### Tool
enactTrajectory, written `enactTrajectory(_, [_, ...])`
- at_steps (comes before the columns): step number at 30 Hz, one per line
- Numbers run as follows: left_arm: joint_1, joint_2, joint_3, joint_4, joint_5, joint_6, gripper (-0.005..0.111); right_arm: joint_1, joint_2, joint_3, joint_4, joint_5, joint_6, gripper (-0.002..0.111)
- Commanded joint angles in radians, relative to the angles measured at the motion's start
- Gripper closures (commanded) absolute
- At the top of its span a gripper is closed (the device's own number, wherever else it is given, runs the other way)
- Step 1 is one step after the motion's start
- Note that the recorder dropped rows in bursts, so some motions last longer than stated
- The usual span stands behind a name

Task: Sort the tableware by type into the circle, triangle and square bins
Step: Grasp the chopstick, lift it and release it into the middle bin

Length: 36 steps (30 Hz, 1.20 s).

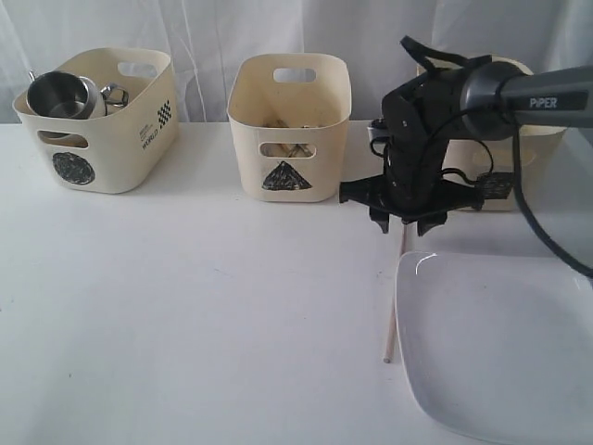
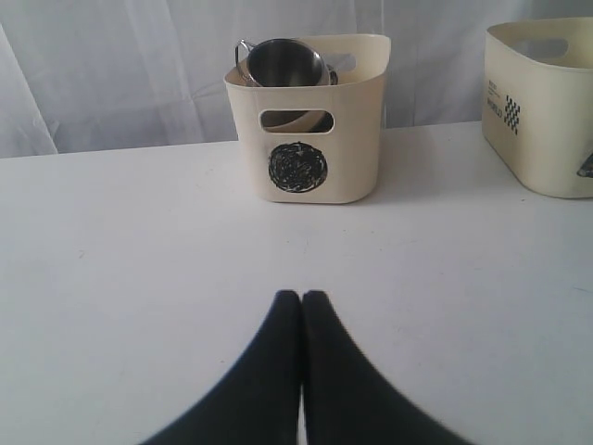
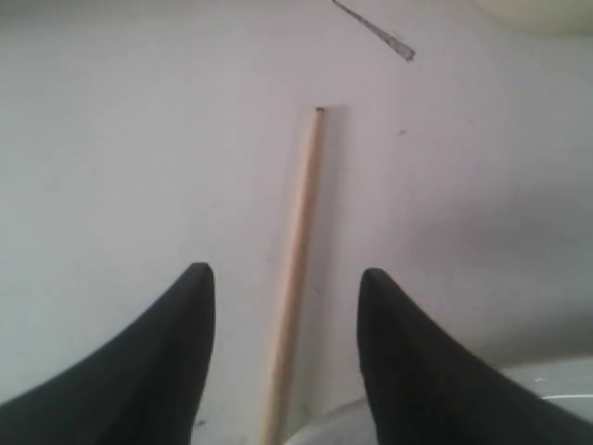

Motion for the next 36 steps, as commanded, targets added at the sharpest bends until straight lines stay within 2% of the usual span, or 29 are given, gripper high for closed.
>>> enactTrajectory(1, [0.003, -0.004, 0.003, -0.004, -0.002, 0.000, 0.107, -0.014, 0.053, -0.039, -0.003, 0.027, 0.013, 0.063])
enactTrajectory(6, [0.003, -0.004, 0.003, -0.004, -0.002, 0.000, 0.107, -0.024, 0.092, -0.048, 0.034, -0.025, 0.015, 0.064])
enactTrajectory(9, [0.003, -0.004, 0.003, -0.004, -0.002, 0.000, 0.107, -0.024, 0.120, -0.048, 0.076, -0.039, 0.013, 0.081])
enactTrajectory(10, [0.003, -0.004, 0.003, -0.004, -0.002, 0.000, 0.107, -0.024, 0.128, -0.046, 0.095, -0.049, -0.001, 0.089])
enactTrajectory(12, [0.003, -0.004, 0.003, -0.004, -0.002, 0.000, 0.107, -0.024, 0.131, -0.046, 0.132, -0.082, -0.061, 0.104])
enactTrajectory(13, [0.003, -0.004, 0.003, -0.004, -0.002, 0.000, 0.107, -0.024, 0.125, -0.046, 0.156, -0.095, -0.089, 0.108])
enactTrajectory(20, [0.003, -0.004, 0.003, -0.004, -0.002, 0.000, 0.107, 0.033, -0.005, -0.018, 0.201, -0.219, -0.287, 0.108])
enactTrajectory(24, [0.003, -0.004, 0.003, -0.004, -0.002, 0.000, 0.107, 0.069, -0.135, 0.093, 0.230, -0.350, -0.363, 0.108])
enactTrajectory(27, [0.003, -0.004, 0.003, -0.004, -0.002, 0.000, 0.107, 0.069, -0.273, 0.231, 0.262, -0.559, -0.374, 0.108])
enactTrajectory(31, [0.003, -0.004, 0.003, -0.004, -0.002, 0.000, 0.107, 0.037, -0.458, 0.413, 0.308, -0.999, -0.374, 0.108])
enactTrajectory(36, [0.003, -0.004, 0.003, -0.004, -0.002, 0.000, 0.107, -0.010, -0.513, 0.432, 0.373, -1.232, -0.371, 0.108])
